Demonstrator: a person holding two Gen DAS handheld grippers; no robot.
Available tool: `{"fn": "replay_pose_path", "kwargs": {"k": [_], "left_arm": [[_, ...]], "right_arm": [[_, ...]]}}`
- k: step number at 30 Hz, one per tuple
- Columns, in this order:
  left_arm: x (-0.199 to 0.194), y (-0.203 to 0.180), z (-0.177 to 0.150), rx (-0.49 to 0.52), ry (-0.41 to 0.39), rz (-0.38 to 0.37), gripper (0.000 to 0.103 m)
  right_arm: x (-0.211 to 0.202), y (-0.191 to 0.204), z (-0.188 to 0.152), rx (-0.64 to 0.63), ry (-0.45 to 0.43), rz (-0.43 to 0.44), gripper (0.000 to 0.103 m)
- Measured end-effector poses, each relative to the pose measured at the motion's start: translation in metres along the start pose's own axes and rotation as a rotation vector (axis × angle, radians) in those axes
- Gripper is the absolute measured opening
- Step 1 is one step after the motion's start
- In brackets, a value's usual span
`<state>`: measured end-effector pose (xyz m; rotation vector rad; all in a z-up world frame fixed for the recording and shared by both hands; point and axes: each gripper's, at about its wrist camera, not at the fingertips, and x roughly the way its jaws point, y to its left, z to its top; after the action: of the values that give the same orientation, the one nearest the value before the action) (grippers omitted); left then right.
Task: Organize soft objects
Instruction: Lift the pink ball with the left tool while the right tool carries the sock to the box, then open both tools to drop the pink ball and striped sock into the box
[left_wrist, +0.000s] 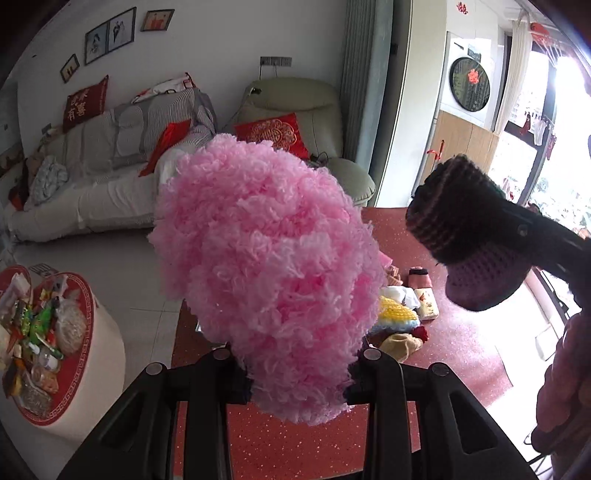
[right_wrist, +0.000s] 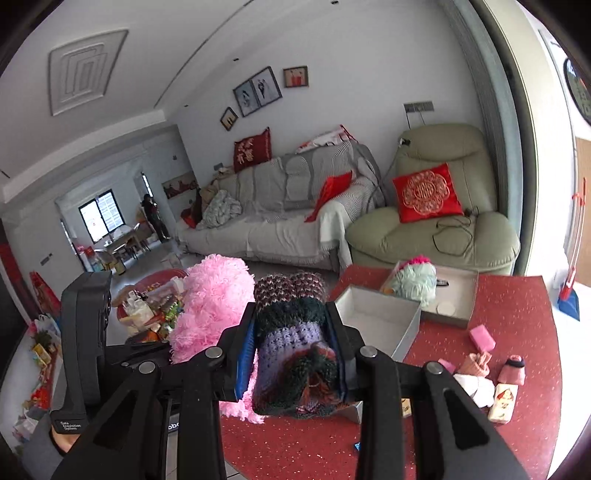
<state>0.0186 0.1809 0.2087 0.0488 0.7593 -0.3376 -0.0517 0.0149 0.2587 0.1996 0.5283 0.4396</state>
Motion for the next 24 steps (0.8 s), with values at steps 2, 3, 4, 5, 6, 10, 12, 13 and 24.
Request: {"fn": "replay_pose_path", "kwargs": {"k": [2,3,4,5,6,10,12,13,24], "left_arm": [[0.043,0.004,0.001,0.008,0.034,0.019,0.033],[0.065,0.006,0.004,0.02,0.049,0.037,0.033],[0.087,0.009,0.005,0.031,0.071,0.061,0.033],[0.11,0.014,0.005,0.034,0.106,0.076,0.033],[0.132,0.021,0.005,0.021,0.143,0.078,0.033],[0.2,0.053,0.005,-0.084,0.231,0.035,0.033],[0.225,0.055,0.001,-0.072,0.258,0.037,0.033],[0.238,0.053,-0.001,-0.047,0.275,0.047,0.033],[0.215,0.037,-0.105,0.024,0.452,0.014,0.033]], "right_arm": [[0.041,-0.017,-0.015,0.018,0.038,-0.017,0.037],[0.062,-0.025,-0.022,0.034,0.061,-0.018,0.037],[0.083,-0.037,-0.03,0.061,0.096,-0.017,0.037],[0.102,-0.047,-0.037,0.084,0.131,-0.025,0.037],[0.121,-0.054,-0.043,0.095,0.163,-0.036,0.037],[0.183,-0.083,-0.054,0.128,0.246,-0.068,0.037],[0.208,-0.095,-0.06,0.142,0.279,-0.073,0.037],[0.221,-0.101,-0.064,0.154,0.304,-0.075,0.035],[0.209,-0.073,-0.166,0.109,0.445,0.004,0.035]]}}
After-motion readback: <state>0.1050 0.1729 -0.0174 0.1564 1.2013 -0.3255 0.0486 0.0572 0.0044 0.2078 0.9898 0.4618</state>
